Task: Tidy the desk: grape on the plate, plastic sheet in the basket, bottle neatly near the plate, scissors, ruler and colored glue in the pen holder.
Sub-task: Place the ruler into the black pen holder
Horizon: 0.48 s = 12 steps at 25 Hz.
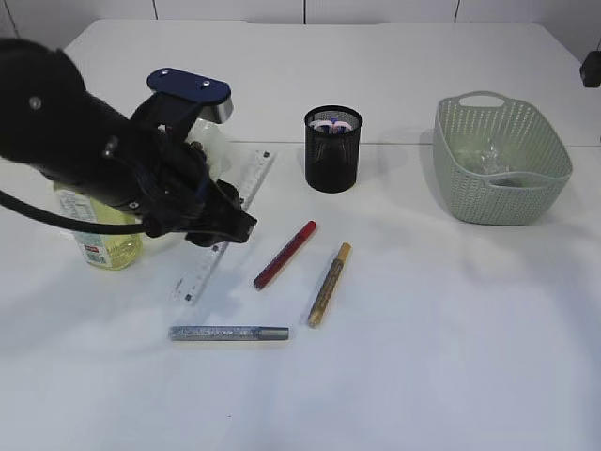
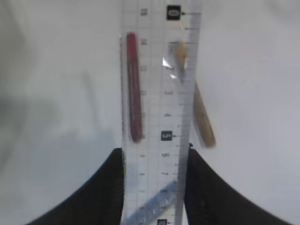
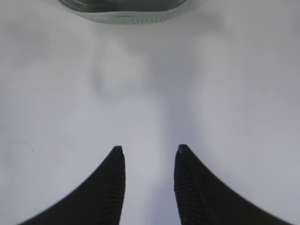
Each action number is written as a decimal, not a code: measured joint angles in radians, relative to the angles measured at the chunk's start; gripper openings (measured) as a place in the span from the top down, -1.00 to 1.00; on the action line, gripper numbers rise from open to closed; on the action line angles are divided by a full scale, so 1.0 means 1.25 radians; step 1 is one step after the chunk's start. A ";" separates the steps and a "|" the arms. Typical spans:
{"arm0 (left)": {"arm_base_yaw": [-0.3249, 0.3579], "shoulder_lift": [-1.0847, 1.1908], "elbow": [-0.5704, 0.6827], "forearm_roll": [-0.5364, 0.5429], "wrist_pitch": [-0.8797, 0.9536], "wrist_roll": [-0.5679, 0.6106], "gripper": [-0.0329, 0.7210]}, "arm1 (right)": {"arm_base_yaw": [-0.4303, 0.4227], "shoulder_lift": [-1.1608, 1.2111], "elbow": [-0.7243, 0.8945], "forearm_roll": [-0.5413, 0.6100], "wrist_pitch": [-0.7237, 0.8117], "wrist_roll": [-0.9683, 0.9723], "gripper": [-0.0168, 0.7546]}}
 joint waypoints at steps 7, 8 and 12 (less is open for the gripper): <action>0.000 0.028 0.097 0.012 -0.518 0.000 0.21 | 0.000 0.000 0.000 -0.002 0.000 -0.001 0.19; 0.000 0.041 0.099 0.012 -0.591 0.000 0.21 | 0.000 0.000 0.000 -0.003 0.000 -0.001 0.19; 0.000 0.105 0.100 0.012 -0.823 0.000 0.21 | 0.000 0.000 0.000 -0.022 0.000 -0.001 0.19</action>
